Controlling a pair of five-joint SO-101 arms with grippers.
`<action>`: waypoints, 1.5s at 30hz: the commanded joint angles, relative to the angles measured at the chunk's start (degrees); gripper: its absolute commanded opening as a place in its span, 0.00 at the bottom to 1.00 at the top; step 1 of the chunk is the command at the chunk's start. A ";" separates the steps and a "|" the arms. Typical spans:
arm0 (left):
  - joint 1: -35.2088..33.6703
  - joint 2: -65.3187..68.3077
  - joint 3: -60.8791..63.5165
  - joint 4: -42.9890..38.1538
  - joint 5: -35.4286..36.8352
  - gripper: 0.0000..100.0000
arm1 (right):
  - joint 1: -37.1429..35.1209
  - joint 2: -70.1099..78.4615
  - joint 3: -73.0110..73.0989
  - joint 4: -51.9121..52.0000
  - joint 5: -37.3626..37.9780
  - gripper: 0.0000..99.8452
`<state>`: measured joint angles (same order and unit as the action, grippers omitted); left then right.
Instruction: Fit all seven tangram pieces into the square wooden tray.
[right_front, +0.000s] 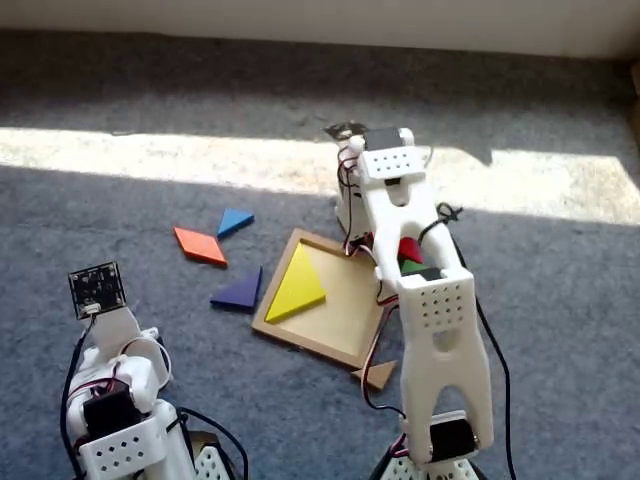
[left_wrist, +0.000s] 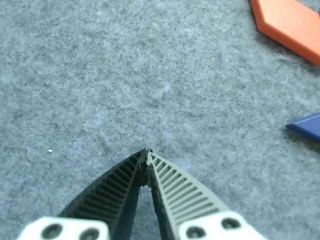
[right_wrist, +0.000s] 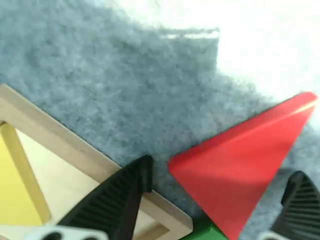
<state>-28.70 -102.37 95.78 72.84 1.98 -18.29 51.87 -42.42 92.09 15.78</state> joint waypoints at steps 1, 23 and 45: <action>-0.92 -1.45 0.57 -0.97 -0.09 0.01 | 0.57 -0.48 -0.22 -0.57 -0.44 0.39; -0.92 -1.45 0.57 -0.97 -0.09 0.01 | 2.86 -0.75 -3.74 -2.15 -6.51 0.39; -0.92 -1.45 0.57 -0.97 -0.09 0.01 | 4.44 -0.31 -6.90 -1.71 -6.07 0.33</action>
<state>-28.70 -102.37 95.78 72.84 1.98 -13.71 52.13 -46.90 91.21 9.89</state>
